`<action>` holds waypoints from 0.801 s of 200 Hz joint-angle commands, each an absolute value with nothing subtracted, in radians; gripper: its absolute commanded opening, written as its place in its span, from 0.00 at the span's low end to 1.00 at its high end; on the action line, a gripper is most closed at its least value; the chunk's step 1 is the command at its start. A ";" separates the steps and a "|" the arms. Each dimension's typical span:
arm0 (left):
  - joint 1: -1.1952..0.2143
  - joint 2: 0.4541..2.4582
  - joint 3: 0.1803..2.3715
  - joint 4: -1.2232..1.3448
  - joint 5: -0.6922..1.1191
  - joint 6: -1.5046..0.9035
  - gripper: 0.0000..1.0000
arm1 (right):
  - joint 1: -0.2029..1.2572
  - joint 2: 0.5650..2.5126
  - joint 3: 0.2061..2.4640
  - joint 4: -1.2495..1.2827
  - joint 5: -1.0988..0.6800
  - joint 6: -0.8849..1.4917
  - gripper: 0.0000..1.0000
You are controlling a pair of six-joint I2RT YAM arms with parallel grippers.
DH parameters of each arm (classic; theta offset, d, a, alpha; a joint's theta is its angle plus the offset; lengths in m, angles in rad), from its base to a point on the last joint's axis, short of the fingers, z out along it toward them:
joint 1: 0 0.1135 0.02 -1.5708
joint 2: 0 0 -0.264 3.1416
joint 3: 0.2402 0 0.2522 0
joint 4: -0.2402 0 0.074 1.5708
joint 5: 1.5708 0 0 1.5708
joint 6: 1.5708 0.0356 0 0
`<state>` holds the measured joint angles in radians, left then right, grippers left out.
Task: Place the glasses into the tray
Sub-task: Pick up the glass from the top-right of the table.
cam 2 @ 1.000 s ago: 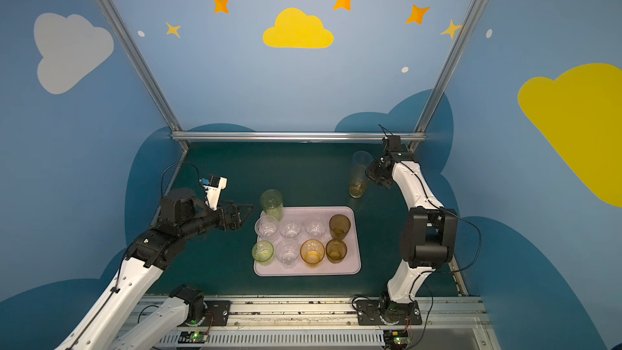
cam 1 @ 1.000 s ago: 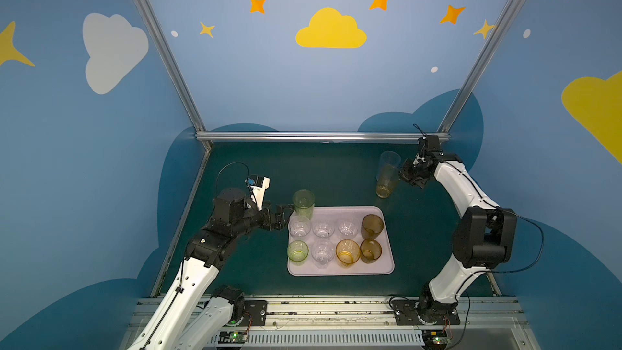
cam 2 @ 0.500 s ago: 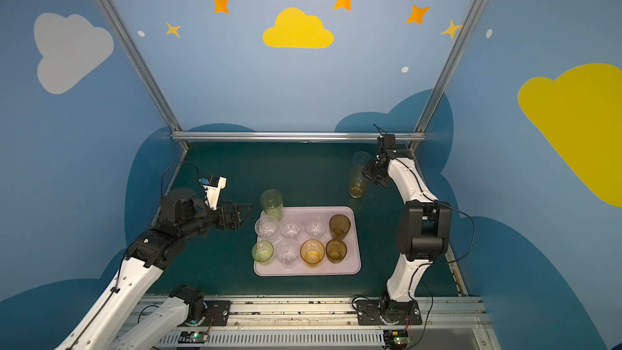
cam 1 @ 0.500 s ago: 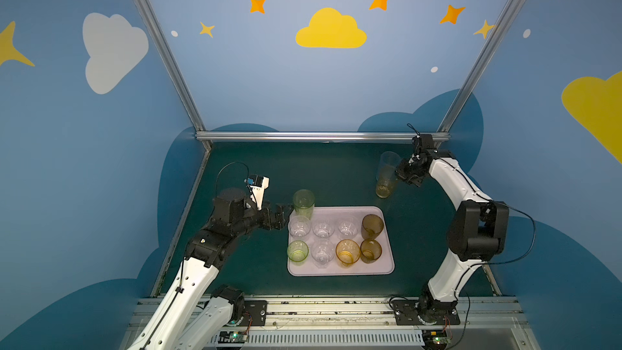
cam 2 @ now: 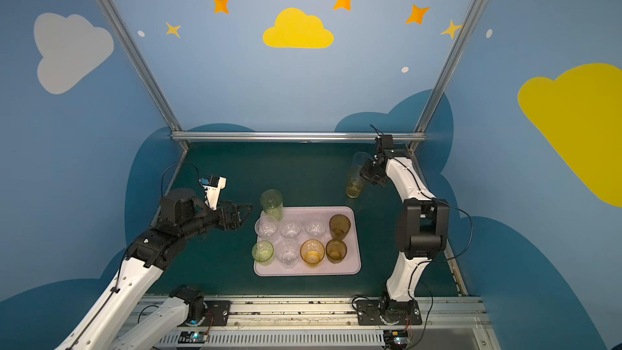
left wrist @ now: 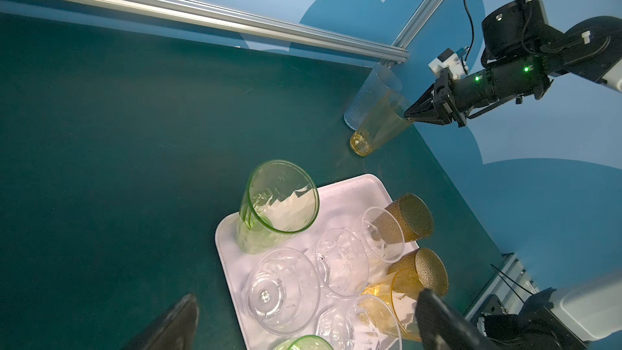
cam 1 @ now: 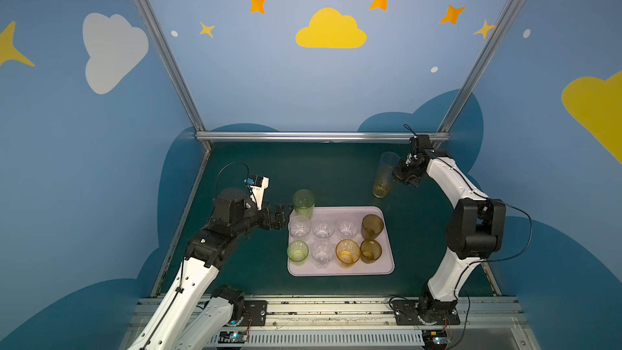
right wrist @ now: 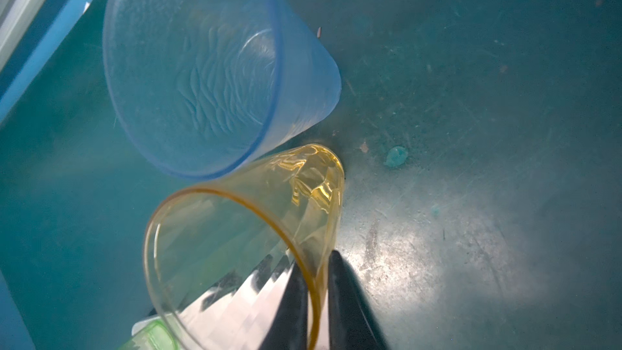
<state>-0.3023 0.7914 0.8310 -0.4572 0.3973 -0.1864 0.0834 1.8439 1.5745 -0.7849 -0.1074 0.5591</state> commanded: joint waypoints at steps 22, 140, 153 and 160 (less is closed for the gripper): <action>-0.304 0.793 0.826 -0.463 0.385 -0.169 1.00 | 0.102 1.854 1.609 -0.808 -0.155 0.547 0.00; -0.304 0.790 0.836 -0.480 0.345 -0.181 1.00 | 0.171 1.780 1.619 -0.835 -0.170 0.544 0.00; -0.304 0.790 0.836 -0.477 0.353 -0.188 1.00 | 0.184 1.756 1.603 -0.826 -0.175 0.548 0.00; -0.304 0.791 0.838 -0.477 0.354 -0.189 1.00 | 0.191 1.744 1.596 -0.820 -0.179 0.548 0.00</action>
<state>-0.3023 0.7959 0.8310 -0.4721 0.3538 -0.1875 0.1680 1.8248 1.6043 -0.8276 -0.1589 0.5457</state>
